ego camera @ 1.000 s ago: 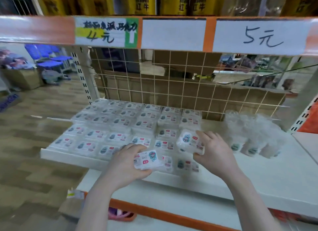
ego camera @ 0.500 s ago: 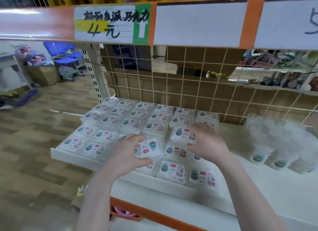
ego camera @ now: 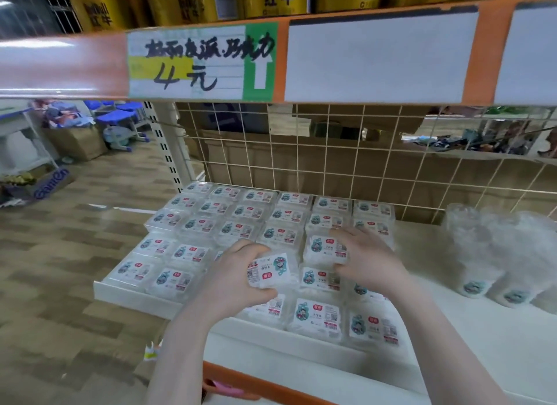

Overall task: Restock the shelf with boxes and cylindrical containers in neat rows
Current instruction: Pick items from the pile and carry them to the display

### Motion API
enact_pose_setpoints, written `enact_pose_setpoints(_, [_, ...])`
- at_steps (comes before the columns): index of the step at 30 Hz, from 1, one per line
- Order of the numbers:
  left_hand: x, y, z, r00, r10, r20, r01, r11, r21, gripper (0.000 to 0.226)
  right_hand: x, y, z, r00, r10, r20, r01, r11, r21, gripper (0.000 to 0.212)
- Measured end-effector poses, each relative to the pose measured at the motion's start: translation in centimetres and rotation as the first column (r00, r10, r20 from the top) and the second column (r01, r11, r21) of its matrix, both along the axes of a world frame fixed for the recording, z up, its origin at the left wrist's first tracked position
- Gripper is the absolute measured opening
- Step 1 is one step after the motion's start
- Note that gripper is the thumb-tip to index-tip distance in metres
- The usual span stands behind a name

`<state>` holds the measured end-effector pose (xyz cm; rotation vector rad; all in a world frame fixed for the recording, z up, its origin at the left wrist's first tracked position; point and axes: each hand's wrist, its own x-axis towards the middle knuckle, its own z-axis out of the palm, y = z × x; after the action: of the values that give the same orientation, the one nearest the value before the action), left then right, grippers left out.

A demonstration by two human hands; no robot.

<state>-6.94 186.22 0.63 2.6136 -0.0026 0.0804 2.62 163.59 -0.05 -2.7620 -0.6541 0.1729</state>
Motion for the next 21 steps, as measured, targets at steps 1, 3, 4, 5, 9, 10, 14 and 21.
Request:
enact_pose_setpoints(1, [0.0, 0.2, 0.0, 1.0, -0.012, 0.008, 0.012, 1.0, 0.011, 0.07, 0.1, 0.1, -0.1, 1.0, -0.005, 0.006, 0.005, 1.0, -0.005, 0.07])
enact_pose_setpoints(3, [0.1, 0.6, 0.0, 1.0, -0.025, 0.018, 0.024, 0.999, 0.033, 0.069, 0.2, 0.2, -0.2, 1.0, -0.011, 0.008, 0.011, 1.0, -0.017, 0.07])
enact_pose_setpoints(4, [0.1, 0.9, 0.0, 0.999, -0.034, 0.026, 0.032, 0.999, 0.039, 0.069, 0.2, 0.2, -0.4, 1.0, -0.016, 0.004, 0.016, 1.0, -0.016, 0.07])
enact_pose_setpoints(5, [0.1, 1.1, -0.1, 0.999, -0.041, 0.032, 0.04, 0.998, 0.042, 0.069, 0.3, 0.3, -0.5, 1.0, -0.018, -0.005, 0.018, 1.0, -0.011, 0.07])
enact_pose_setpoints(9, [0.4, 1.8, -0.1, 0.997, -0.066, 0.043, 0.064, 0.996, 0.064, 0.071, 0.5, 0.4, -1.2, 1.0, -0.017, -0.006, 0.017, 1.0, 0.009, 0.066])
enact_pose_setpoints(10, [0.4, 1.9, -0.1, 0.997, -0.073, 0.038, 0.07, 0.995, 0.067, 0.072, 0.5, 0.5, -1.3, 1.0, -0.021, 0.002, 0.021, 1.0, 0.016, 0.064])
enact_pose_setpoints(14, [0.5, 2.6, -0.1, 0.995, -0.097, 0.033, 0.095, 0.993, 0.066, 0.073, 0.2, 1.0, -1.7, 0.997, -0.037, 0.063, 0.034, 0.998, 0.049, 0.055])
enact_pose_setpoints(21, [0.4, 3.4, -0.4, 0.993, -0.109, 0.034, 0.108, 0.993, 0.047, 0.073, -0.6, 1.5, -2.3, 0.978, -0.05, 0.204, 0.032, 0.995, 0.09, 0.045])
